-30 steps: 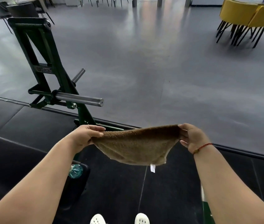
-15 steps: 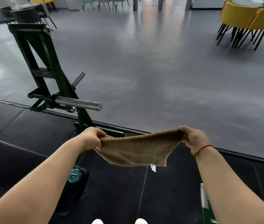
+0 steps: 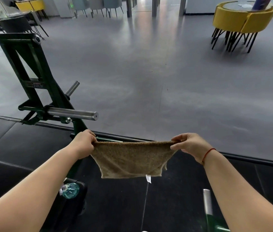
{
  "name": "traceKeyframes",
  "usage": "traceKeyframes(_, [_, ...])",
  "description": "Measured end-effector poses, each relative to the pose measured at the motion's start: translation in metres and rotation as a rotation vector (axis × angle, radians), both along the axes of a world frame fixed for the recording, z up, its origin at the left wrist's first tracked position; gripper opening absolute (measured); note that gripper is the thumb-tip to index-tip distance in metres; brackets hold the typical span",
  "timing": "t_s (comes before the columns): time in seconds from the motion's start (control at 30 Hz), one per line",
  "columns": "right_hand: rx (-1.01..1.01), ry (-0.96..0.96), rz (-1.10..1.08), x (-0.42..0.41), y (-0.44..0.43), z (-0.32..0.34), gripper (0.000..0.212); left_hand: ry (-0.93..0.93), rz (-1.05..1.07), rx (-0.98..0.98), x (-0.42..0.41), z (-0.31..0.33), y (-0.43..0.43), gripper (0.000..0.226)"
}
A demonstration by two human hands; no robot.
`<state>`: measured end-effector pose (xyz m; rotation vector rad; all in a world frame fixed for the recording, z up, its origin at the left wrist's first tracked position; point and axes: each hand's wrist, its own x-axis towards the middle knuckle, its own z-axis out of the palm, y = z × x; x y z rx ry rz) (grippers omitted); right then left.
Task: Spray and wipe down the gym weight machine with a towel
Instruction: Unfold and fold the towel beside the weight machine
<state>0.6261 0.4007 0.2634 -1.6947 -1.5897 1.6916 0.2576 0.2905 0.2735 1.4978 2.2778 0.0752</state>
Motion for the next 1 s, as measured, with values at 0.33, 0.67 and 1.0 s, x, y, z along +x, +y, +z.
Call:
traceKeyframes(0.33, [0.340,-0.409,0.404,-0.010,0.004,0.012,0.011,-0.418,0.114,0.020,-0.034,0.023,-0.030,0.031])
traceKeyframes(0.67, [0.384,-0.304,0.414,-0.032,-0.004,0.010,0.011,-0.555,0.284,0.243,-0.045,0.027,-0.053,0.013])
traceKeyframes(1.0, [-0.046,0.396,0.169,-0.043,-0.004,0.028,0.007,-1.130,0.458,0.101,-0.073,0.038,-0.077,0.040])
